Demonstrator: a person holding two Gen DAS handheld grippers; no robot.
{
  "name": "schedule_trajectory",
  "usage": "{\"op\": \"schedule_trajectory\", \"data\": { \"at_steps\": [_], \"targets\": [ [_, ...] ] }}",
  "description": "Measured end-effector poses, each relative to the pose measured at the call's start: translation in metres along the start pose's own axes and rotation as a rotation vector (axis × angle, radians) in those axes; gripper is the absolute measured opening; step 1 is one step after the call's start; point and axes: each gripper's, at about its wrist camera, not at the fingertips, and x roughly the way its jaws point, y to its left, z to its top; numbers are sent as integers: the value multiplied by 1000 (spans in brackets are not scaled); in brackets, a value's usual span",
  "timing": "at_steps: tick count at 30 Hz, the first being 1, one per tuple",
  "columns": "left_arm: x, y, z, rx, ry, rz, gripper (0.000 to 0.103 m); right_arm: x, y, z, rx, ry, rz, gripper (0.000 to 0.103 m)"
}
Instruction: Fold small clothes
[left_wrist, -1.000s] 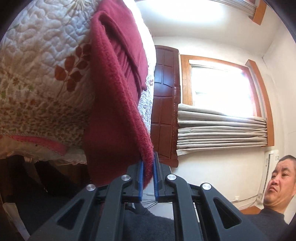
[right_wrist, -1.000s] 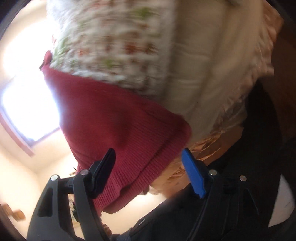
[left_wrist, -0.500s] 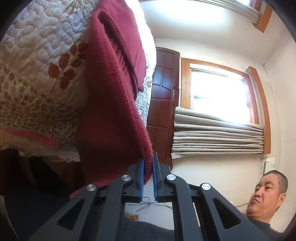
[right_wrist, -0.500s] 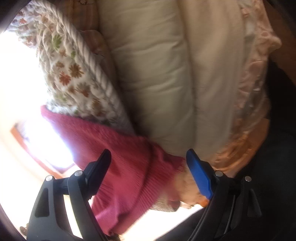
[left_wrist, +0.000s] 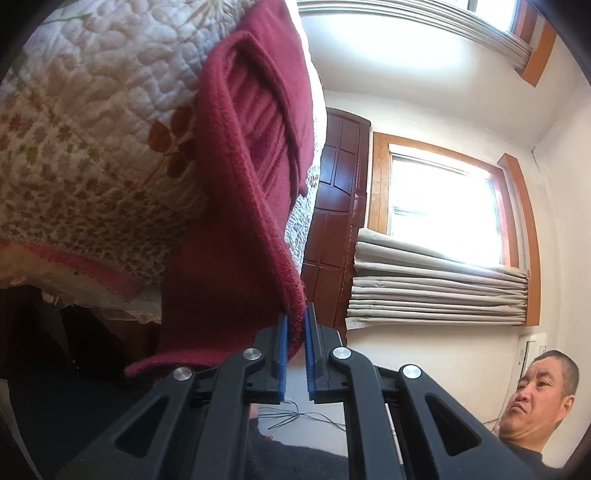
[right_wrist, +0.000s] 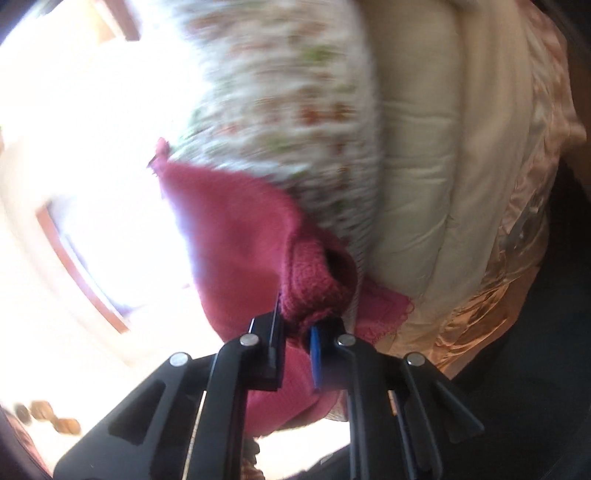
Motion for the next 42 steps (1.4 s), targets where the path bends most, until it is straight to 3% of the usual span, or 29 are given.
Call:
{"op": "schedule_trajectory", "data": {
  "at_steps": [8,12,23,28,30,34,36,37,38,42],
  "targets": [
    [-28,53,-5,-81,-89,-19,7,-18,90,-31,-176,3,-30,9],
    [-33,56,-7,-82,-112,-62,7,-19,121,-40,-223,15,-40,9],
    [-41,16,8,-75,-245,-368,7,-14,251,-26,-409,9,-17,9],
    [-54,13,42,-125,-421,-482,4,17,304,3,-479,32,-26,9],
    [-59,18,60,-166,-493,-489,4,38,322,19,-497,47,-66,9],
    [-58,33,82,-200,-523,-360,5,81,334,44,-526,89,-185,9],
    [-62,41,73,-159,-485,-249,31,88,332,44,-518,106,-190,9],
    [-64,44,64,-126,-471,-161,62,87,333,41,-526,110,-194,9],
    [-64,49,54,-92,-451,-91,75,86,332,38,-526,115,-197,9],
    [-35,82,18,7,-261,134,76,69,328,21,-515,119,-227,9]
  ]
}}
